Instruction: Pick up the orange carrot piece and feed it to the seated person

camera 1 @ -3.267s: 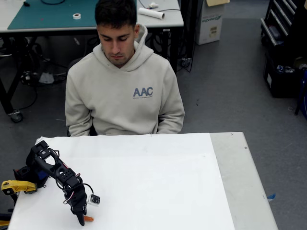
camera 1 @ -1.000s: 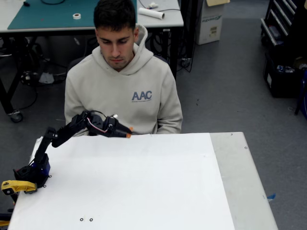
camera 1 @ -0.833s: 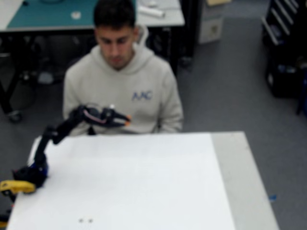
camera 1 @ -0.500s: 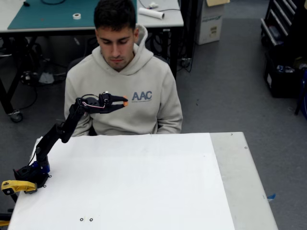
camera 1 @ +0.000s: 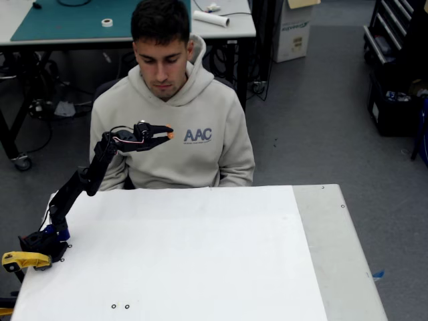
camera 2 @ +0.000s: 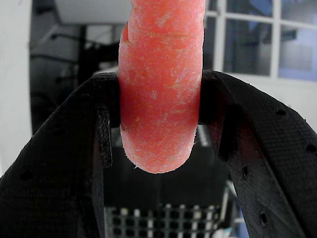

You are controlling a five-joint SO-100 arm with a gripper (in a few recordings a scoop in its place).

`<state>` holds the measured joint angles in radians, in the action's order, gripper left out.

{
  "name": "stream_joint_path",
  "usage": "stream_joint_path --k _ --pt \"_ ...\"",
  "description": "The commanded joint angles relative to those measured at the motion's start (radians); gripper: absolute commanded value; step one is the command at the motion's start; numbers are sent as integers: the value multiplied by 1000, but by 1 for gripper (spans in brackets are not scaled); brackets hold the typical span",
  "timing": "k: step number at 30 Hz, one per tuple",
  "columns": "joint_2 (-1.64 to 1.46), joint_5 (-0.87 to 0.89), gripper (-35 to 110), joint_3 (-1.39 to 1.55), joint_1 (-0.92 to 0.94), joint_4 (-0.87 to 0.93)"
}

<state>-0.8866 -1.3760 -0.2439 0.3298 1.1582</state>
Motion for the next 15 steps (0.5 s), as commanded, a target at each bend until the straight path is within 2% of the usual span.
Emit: stream_joint_path --k 1,15 --pt "-32 55 -3 -94 -15 -103" --pt "84 57 -3 -89 -129 -502"
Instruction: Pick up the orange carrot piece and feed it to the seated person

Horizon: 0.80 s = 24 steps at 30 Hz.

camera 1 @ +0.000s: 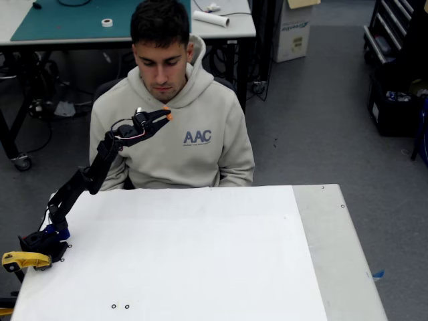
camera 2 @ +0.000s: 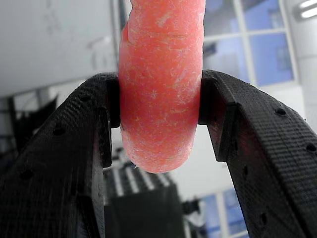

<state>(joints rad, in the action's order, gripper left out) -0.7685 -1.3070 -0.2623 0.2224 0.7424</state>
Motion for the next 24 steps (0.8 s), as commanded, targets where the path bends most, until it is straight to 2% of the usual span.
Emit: stream_joint_path --k 1,7,24 --pt "-26 -12 -3 -71 -37 -115" --pt "11 -12 -3 -69 -94 -235" --pt "14 -14 -3 -64 -126 -242"
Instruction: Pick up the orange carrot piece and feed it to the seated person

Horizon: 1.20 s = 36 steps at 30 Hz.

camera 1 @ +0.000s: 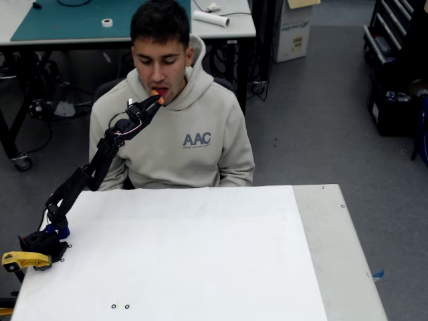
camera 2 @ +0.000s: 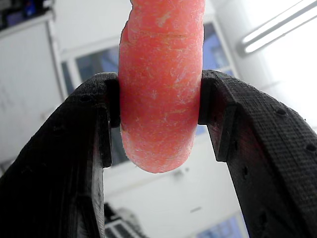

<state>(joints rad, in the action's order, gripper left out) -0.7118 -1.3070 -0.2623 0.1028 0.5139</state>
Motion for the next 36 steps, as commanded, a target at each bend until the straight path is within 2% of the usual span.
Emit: stream_joint_path --k 1,16,24,32,36 --pt "-43 -14 -3 -64 -12 -14" --pt "-43 -14 -3 -64 -67 -14" --pt "-46 -14 -1 -64 28 -12" --pt "-46 -12 22 -63 218 -12" --pt "-46 -12 26 -63 276 -12"
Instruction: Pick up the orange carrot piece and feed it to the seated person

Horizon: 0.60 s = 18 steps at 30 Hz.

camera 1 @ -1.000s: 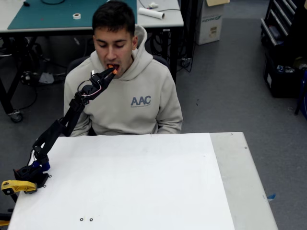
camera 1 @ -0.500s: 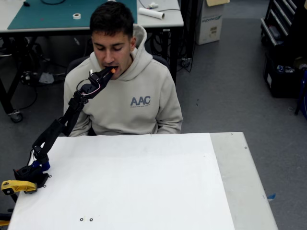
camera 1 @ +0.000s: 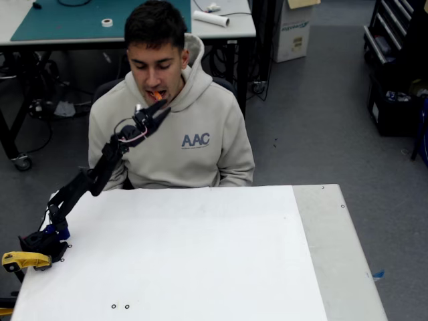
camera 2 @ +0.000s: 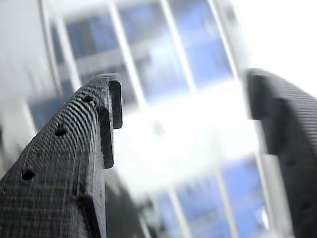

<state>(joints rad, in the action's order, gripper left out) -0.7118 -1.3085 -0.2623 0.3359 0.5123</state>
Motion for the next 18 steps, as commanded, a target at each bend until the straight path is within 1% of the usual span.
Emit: stream_joint_path --k 1,10,16,18 --pt "-46 -11 26 -63 52 -11" --pt "-46 -11 14 -63 77 -11" --pt "-46 2 -3 -63 77 -11" --pt "-46 3 -3 -63 77 -11"
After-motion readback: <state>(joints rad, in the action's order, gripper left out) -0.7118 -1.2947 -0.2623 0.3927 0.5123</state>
